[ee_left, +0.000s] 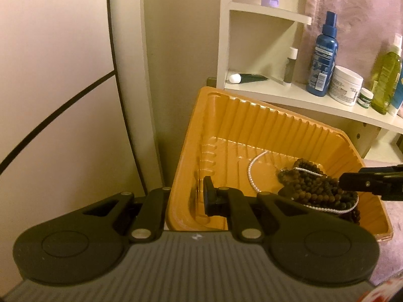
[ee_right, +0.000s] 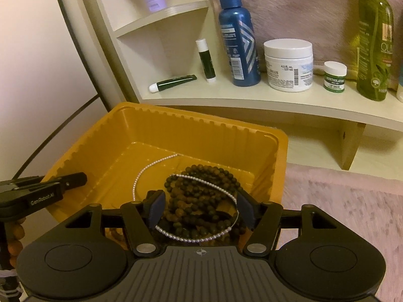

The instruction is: Organize jewelry

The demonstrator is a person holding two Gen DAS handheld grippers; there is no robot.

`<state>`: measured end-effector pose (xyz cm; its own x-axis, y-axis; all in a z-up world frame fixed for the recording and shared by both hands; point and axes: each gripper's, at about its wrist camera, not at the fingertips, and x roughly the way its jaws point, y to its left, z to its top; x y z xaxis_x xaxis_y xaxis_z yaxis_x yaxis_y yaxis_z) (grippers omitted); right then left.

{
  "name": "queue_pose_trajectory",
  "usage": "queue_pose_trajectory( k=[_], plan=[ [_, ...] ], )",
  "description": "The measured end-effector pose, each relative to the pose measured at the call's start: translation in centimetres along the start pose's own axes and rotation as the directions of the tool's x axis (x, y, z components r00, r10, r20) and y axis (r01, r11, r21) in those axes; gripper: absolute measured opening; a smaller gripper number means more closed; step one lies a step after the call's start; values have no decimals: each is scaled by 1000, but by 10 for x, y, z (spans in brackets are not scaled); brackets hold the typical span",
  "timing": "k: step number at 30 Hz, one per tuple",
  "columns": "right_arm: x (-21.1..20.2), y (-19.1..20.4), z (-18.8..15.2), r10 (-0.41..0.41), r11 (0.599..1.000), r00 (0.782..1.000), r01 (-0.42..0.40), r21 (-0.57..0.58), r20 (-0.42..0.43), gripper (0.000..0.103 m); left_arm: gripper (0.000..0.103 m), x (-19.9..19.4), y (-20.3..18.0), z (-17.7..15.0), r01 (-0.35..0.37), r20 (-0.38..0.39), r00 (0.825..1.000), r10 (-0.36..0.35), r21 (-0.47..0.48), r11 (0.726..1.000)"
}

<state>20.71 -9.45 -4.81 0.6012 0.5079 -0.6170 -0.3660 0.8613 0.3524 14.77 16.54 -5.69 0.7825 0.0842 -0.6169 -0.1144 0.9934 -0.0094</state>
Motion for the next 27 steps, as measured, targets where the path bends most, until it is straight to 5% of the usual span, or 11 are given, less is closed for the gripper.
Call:
queue_pose_trajectory(
  k=[11,13,15,18,27],
  plan=[
    [-25,-7,-11,-12,999,1000,11,33,29,64,16,30,8,-13,13,-53,998,-16,-50,999],
    [-32,-9,-14,-18,999,999,16,41,39,65,23,36,11,-17,29,-71,997,-34,-71,997],
    [-40,-11,-17,-27,998,998,24,52,50,67,47,38,13,-20,29,-75,997,-36,-86,996],
    [-53,-15,-22,-42,997,997,36,72,72,69,62,34,17,-22,14,-54,998,-19,-80,997],
    [-98,-26,-41,-134,983,990,128,134,38,70,65,-21,34,-16,-36,-24,999,34,-89,995]
  ],
)
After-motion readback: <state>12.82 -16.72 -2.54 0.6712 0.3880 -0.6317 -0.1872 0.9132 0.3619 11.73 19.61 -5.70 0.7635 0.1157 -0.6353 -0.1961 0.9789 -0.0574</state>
